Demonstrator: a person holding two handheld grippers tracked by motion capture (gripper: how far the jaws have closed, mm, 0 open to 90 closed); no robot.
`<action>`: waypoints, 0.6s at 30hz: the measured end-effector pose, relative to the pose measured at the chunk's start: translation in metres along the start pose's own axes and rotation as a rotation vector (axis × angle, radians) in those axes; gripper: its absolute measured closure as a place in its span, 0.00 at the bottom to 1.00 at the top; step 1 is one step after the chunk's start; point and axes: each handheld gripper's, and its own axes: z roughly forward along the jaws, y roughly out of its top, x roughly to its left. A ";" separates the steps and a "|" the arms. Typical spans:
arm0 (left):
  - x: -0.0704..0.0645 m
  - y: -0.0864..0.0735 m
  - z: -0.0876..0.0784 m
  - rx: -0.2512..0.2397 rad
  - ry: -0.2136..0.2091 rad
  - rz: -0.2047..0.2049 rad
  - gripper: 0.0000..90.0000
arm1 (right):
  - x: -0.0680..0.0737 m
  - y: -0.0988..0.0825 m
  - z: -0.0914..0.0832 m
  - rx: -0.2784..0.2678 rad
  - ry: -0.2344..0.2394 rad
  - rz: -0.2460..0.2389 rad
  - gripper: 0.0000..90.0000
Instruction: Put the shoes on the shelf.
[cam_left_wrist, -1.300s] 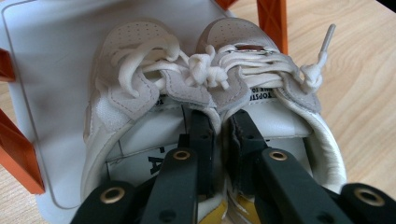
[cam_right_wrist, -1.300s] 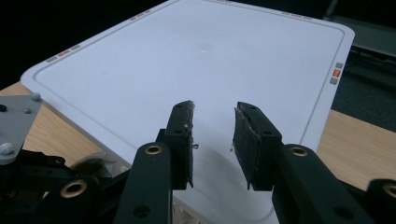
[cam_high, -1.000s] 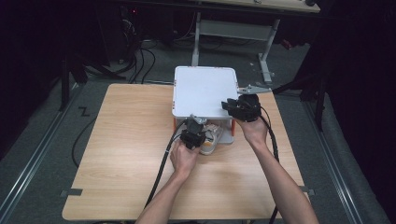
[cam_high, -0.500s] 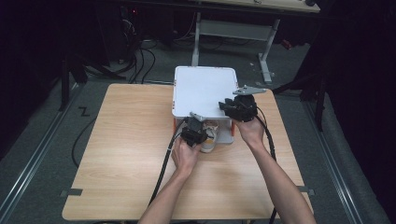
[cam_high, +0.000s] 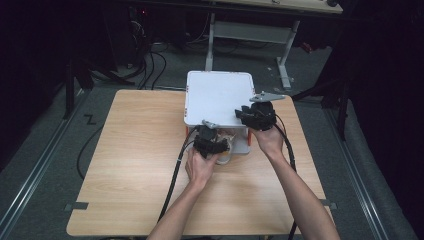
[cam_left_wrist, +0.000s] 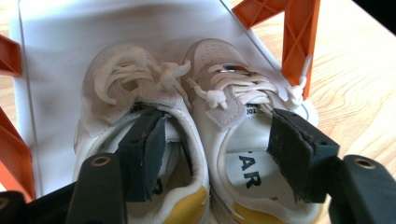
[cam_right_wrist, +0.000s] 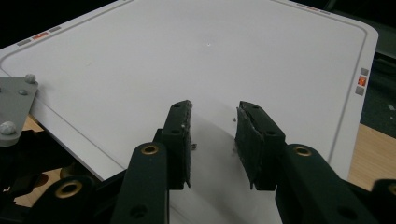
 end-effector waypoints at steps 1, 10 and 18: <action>0.000 0.000 0.000 0.001 -0.004 0.000 0.39 | 0.000 0.000 0.000 0.000 0.000 0.001 0.73; -0.004 -0.002 -0.004 0.019 0.028 0.032 0.35 | 0.000 0.000 0.000 -0.001 -0.001 -0.004 0.73; -0.004 -0.004 -0.012 0.007 -0.020 0.036 0.37 | 0.000 0.000 0.000 -0.004 0.002 -0.005 0.73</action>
